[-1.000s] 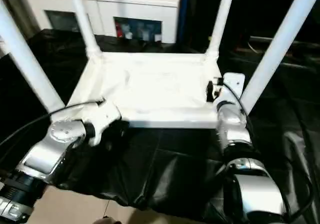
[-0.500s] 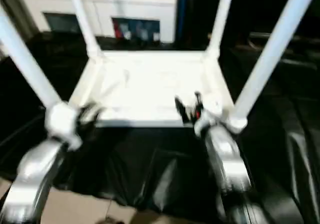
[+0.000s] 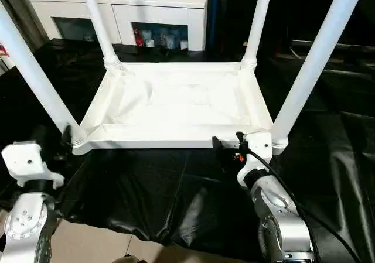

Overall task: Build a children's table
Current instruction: Rotate table base

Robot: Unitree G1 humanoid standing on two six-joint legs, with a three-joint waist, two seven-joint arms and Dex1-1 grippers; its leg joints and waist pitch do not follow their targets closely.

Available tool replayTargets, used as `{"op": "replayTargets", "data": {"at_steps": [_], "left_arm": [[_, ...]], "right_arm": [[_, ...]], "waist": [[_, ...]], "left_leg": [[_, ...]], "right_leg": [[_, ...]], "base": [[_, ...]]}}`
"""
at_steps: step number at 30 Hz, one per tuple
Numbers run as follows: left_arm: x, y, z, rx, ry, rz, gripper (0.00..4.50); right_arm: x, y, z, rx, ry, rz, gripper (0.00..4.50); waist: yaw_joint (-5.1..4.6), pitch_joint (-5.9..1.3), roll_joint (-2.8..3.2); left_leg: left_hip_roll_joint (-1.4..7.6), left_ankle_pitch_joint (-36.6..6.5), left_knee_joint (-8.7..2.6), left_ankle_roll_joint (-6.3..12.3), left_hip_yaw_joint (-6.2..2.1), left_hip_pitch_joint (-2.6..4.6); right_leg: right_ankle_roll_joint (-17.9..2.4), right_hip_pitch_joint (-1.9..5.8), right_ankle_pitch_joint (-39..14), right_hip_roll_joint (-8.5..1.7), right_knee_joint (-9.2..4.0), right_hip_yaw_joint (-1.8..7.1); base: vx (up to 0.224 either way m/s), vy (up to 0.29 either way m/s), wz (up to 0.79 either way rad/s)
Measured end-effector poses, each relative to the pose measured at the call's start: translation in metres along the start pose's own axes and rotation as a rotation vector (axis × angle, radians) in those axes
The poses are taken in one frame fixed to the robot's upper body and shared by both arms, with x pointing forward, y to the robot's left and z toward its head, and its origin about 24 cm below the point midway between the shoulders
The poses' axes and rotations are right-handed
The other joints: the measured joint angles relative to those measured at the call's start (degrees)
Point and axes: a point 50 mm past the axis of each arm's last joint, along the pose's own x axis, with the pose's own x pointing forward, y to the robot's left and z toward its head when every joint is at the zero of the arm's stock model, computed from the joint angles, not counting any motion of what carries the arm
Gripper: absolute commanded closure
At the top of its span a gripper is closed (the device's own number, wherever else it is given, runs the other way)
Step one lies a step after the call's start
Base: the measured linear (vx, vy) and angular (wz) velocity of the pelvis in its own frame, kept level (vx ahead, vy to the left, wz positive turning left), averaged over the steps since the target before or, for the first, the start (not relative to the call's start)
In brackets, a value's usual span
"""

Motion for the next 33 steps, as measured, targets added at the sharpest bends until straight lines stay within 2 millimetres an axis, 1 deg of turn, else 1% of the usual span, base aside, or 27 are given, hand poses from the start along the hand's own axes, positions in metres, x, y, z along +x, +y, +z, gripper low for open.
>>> {"op": "replayTargets", "data": {"at_steps": [2, 5, 6, 9, 14, 17, 19, 21, 23, 26, 28, 30, 33], "left_arm": [[0.005, 0.002, -0.001, 0.007, 0.004, 0.002, 1.28], [0.022, 0.006, -0.004, 0.022, 0.017, -0.015, 1.28], [0.029, 0.007, -0.004, 0.02, 0.017, -0.041, 1.28], [0.042, 0.008, -0.004, 0.009, 0.027, -0.102, 1.28], [0.053, 0.007, -0.012, -0.012, 0.073, -0.179, 1.28], [0.06, 0.008, -0.015, -0.056, 0.097, -0.244, 1.28], [0.066, 0.011, -0.017, -0.108, 0.123, -0.323, 1.28], [0.068, 0.015, -0.017, -0.141, 0.139, -0.403, 1.28], [0.066, 0.016, -0.016, -0.176, 0.145, -0.491, 1.28], [0.063, 0.011, -0.016, -0.238, 0.146, -0.619, 1.28], [0.06, 0.008, -0.015, -0.283, 0.15, -0.718, 1.28], [0.057, 0.009, -0.013, -0.327, 0.175, -0.857, 1.28], [0.052, 0.0, -0.015, -0.364, 0.197, -0.973, 1.28]], "right_arm": [[0.0, 0.0, -0.001, 0.003, 0.013, -0.007, 0.76], [0.001, -0.001, -0.001, 0.002, 0.032, -0.023, 0.76], [0.001, -0.002, -0.002, 0.001, 0.042, -0.029, 0.76], [0.002, -0.003, -0.002, -0.005, 0.054, -0.035, 0.76], [0.006, -0.006, 0.0, -0.011, 0.06, -0.05, 0.76], [0.007, -0.008, 0.001, -0.017, 0.065, -0.066, 0.76], [0.009, -0.009, 0.0, -0.015, 0.072, -0.066, 0.76], [0.011, -0.012, 0.0, -0.027, 0.087, -0.069, 0.76], [0.013, -0.016, 0.0, -0.043, 0.105, -0.077, 0.76], [0.015, -0.019, 0.0, -0.063, 0.119, -0.087, 0.76], [0.016, -0.019, -0.001, -0.062, 0.12, -0.086, 0.76], [0.018, -0.021, -0.002, -0.069, 0.125, -0.09, 0.76], [0.02, -0.019, -0.003, -0.06, 0.1, -0.098, 0.76]], "waist": [[0.07, -0.02, 0.0], [0.24, -0.05, -0.05], [0.34, -0.07, -0.07], [0.31, -0.11, -0.03], [0.2, -0.13, -0.03], [0.3, -0.17, -0.1], [0.46, -0.25, -0.24], [0.53, -0.31, -0.33], [0.81, -0.35, -0.43], [1.44, -0.39, -0.63], [1.85, -0.43, -0.77], [1.96, -0.59, -1.13], [1.97, -0.59, -1.22]], "left_leg": [[-0.01, 0.0, -0.02, 0.0, -0.02, -0.04], [-0.03, 0.01, -0.01, -0.01, -0.07, -0.11], [-0.04, 0.01, 0.0, -0.01, -0.08, -0.13], [-0.05, 0.01, 0.02, -0.01, -0.08, -0.15], [-0.05, 0.01, 0.03, -0.01, -0.05, -0.14], [-0.05, 0.01, 0.03, -0.01, -0.03, -0.13], [-0.05, 0.01, 0.03, -0.01, 0.0, -0.09], [-0.07, 0.01, 0.04, -0.01, 0.03, 0.0], [-0.1, 0.01, 0.04, -0.01, 0.12, 0.12], [-0.11, 0.01, -0.04, 0.0, 0.57, 0.29], [-0.16, 0.01, -0.03, 0.0, 0.66, 0.3], [-0.19, 0.01, -0.03, 0.0, 0.7, 0.31], [-0.26, 0.01, -0.04, 0.0, 0.76, 0.28]], "right_leg": [[0.03, 0.01, 0.02, 0.0, -0.06, 0.0], [0.08, 0.0, 0.06, 0.0, -0.07, 0.0], [0.09, 0.01, 0.07, 0.0, -0.06, 0.01], [0.05, 0.01, 0.1, 0.0, -0.07, 0.04], [-0.14, 0.0, 0.22, 0.0, -0.07, 0.09], [-0.16, 0.01, 0.22, 0.0, -0.06, 0.1], [-0.13, 0.02, 0.21, -0.01, -0.03, 0.1], [-0.08, 0.1, 0.18, -0.03, -0.04, 0.16], [0.0, 0.24, 0.14, -0.04, -0.04, 0.33], [0.04, 0.29, 0.12, -0.02, 0.02, 0.9], [0.06, 0.28, 0.1, -0.02, 0.06, 1.09], [0.07, 0.27, 0.1, -0.02, 0.1, 1.19], [0.07, 0.26, 0.1, -0.03, 0.11, 1.35]], "base": [[0.0, 0.0, 0.0], [0.0, 0.0, 0.0], [0.0, 0.0, 0.0], [0.0, 0.0, 0.0], [0.0, 0.0, 0.0], [0.0, 0.0, 0.0], [0.0, 0.0, 0.0], [0.0, 0.0, 0.0], [0.0, 0.0, 0.0], [0.0, 0.0, 0.0], [0.0, 0.0, 0.0], [0.0, 0.0, 0.0], [0.0, 0.0, 0.0]]}}
